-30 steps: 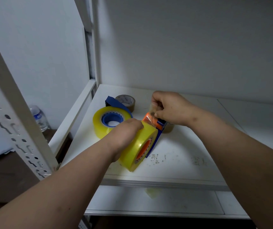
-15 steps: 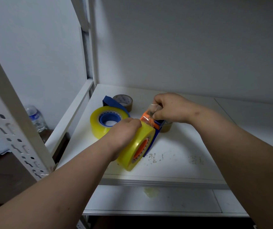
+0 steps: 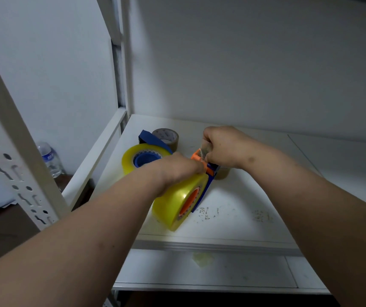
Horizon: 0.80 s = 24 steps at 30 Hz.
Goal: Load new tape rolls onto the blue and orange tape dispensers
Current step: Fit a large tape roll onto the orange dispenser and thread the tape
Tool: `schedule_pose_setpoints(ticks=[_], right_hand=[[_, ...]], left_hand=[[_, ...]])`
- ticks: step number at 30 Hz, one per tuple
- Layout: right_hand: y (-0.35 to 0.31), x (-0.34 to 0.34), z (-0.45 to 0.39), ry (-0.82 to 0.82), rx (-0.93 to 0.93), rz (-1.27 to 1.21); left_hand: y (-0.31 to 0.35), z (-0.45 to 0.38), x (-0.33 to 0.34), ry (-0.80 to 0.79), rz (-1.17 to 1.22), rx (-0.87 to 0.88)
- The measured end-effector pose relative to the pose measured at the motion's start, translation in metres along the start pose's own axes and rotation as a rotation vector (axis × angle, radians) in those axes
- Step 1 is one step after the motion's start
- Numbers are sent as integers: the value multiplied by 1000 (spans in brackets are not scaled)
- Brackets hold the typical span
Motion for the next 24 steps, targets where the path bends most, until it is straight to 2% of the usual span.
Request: schedule_pose_setpoints(ticks=[4, 15, 20, 24], right_hand=[[2, -2, 2, -12, 36, -23], [-2, -6, 13, -116, 159, 29], [-2, -7, 13, -156, 170, 82], [0, -3, 10, -151, 203, 134]], left_hand=[[-3, -7, 2, 109, -158, 17], [0, -9, -1, -7, -82, -19], [-2, -8, 2, 12, -103, -16], [5, -11, 5, 40, -219, -16]])
Point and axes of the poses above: each hand's wrist, its own z-axis away from the middle knuckle, its own x-axis out of the palm, y = z × x, the point moved 2 cm from there along -z, towards the middle knuckle, and after that the axes turned 6 degrees about -y, right-handed, at the moved point
